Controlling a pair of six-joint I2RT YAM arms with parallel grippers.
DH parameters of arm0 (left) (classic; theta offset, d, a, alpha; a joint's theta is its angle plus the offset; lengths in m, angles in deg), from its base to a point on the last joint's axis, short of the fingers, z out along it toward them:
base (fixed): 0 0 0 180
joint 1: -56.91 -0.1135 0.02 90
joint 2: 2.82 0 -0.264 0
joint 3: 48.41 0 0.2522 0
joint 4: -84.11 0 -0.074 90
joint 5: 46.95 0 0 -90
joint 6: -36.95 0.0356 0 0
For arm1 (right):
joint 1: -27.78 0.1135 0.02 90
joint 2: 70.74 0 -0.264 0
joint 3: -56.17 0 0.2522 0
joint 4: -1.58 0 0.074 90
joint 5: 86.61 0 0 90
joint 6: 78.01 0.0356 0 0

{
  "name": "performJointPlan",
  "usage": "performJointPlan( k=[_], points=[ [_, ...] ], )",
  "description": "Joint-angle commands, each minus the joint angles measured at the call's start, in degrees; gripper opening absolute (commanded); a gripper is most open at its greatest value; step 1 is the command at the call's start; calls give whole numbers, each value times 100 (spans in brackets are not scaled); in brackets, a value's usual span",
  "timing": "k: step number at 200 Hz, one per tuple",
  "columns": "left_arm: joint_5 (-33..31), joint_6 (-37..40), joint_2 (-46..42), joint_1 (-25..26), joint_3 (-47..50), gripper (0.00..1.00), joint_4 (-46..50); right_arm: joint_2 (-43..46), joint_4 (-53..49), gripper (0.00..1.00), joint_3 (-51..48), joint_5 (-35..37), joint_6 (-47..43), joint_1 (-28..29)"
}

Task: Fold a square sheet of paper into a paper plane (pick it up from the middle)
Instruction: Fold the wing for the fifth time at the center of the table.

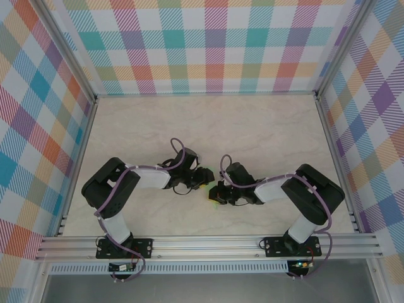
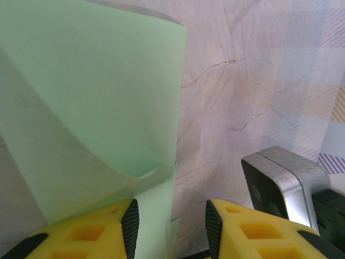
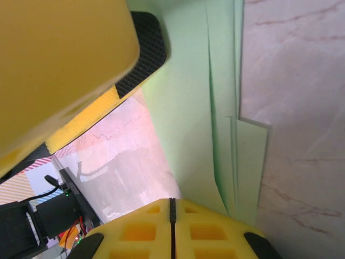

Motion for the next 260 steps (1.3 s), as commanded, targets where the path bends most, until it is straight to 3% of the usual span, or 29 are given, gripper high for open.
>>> performJointPlan(
  k=[1,127,152,186,222,260],
  points=[
    [-105,92,238,35,-9,40,378,-143,194,8,-321,-272,64,5],
    [-158,45,276,33,6,40,384,789,-996,12,-854,-548,-557,13],
    [-141,44,277,35,17,40,374,1363,-1351,12,-720,-423,-610,14],
    [-157,36,293,35,46,40,374,2092,-1768,14,-359,369,-611,18],
    [-131,14,326,35,52,40,330,1782,-1143,14,-70,578,-284,5],
    [-129,9,327,35,43,40,340,1020,-406,13,221,298,1,5]
  ],
)
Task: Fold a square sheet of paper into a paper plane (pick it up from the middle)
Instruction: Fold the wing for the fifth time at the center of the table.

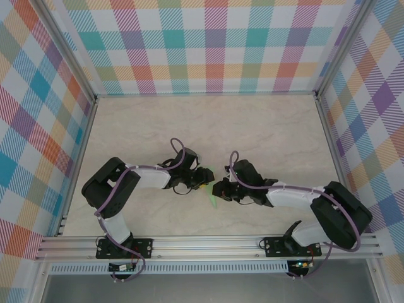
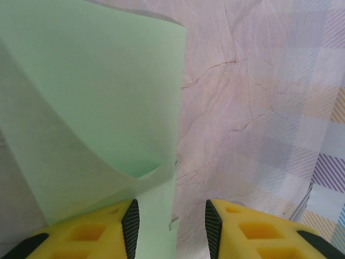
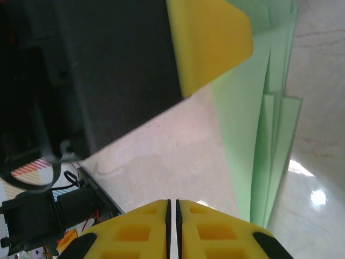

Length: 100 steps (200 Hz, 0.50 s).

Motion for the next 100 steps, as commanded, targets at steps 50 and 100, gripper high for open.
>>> performJointPlan(
  k=[50,100],
  points=[
    [-116,25,271,35,31,40,349,-1018,828,12,394,-109,333,26],
    [-103,24,245,35,21,40,367,-1462,783,11,288,-86,268,28]
  ],
)
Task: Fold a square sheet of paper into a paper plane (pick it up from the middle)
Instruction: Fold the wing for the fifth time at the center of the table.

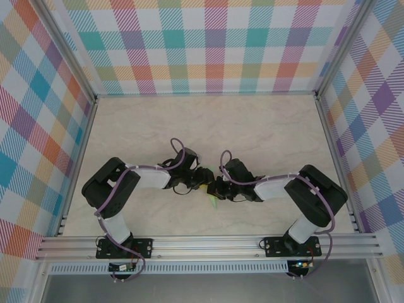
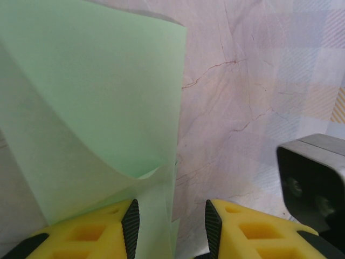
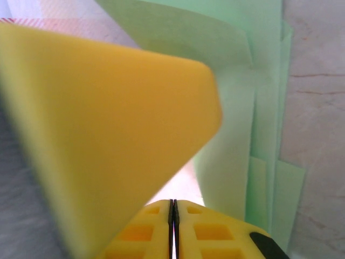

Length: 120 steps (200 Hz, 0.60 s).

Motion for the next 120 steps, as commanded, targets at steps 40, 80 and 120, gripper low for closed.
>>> performJointPlan(
  k=[40,80,120],
  points=[
    [-69,157,58,35,-46,41,453,-207,-848,7,-271,101,-374,16],
    [-51,600,-658,35,-514,49,1057,-31,-1694,6,-241,-145,-1182,-6],
    [-354,780,-1503,33,-463,53,1502,-64,-2053,6,-97,-613,-1969,-116]
  ],
)
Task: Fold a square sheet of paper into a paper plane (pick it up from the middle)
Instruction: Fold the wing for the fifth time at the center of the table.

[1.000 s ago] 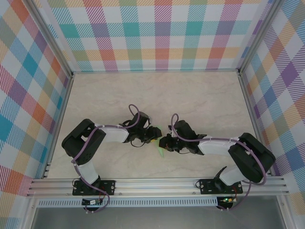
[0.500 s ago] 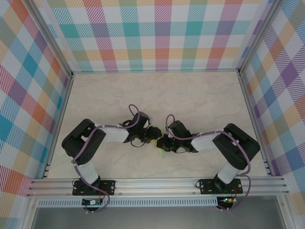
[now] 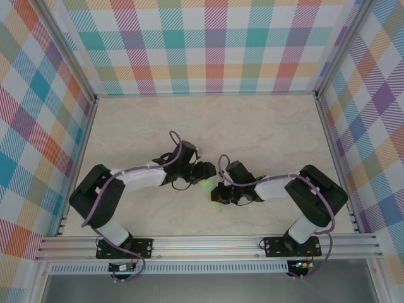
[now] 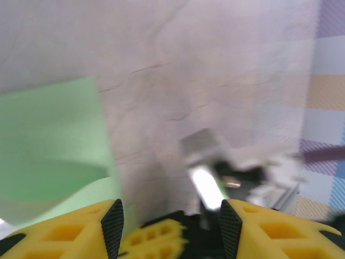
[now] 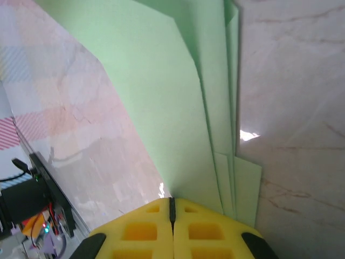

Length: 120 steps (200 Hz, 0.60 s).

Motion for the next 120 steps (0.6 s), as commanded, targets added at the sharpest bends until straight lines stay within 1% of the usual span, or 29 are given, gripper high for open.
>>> performJointPlan(
  k=[1,27,54,77,120],
  points=[
    [-253,270,-547,19,7,53,444,-135,-1171,6,-58,-260,-764,-46],
    [-276,141,-864,38,624,51,88,-295,-1374,7,114,-453,-1079,-198],
    [-167,-6,-1009,114,1113,49,-463,-380,-1466,7,232,-500,-1158,-272],
    [-234,81,-930,226,1138,49,-557,-369,-1522,8,259,-504,-1166,-295],
    [-228,126,-423,302,985,49,-967,-360,-1574,8,273,-483,-1160,-299]
  ],
)
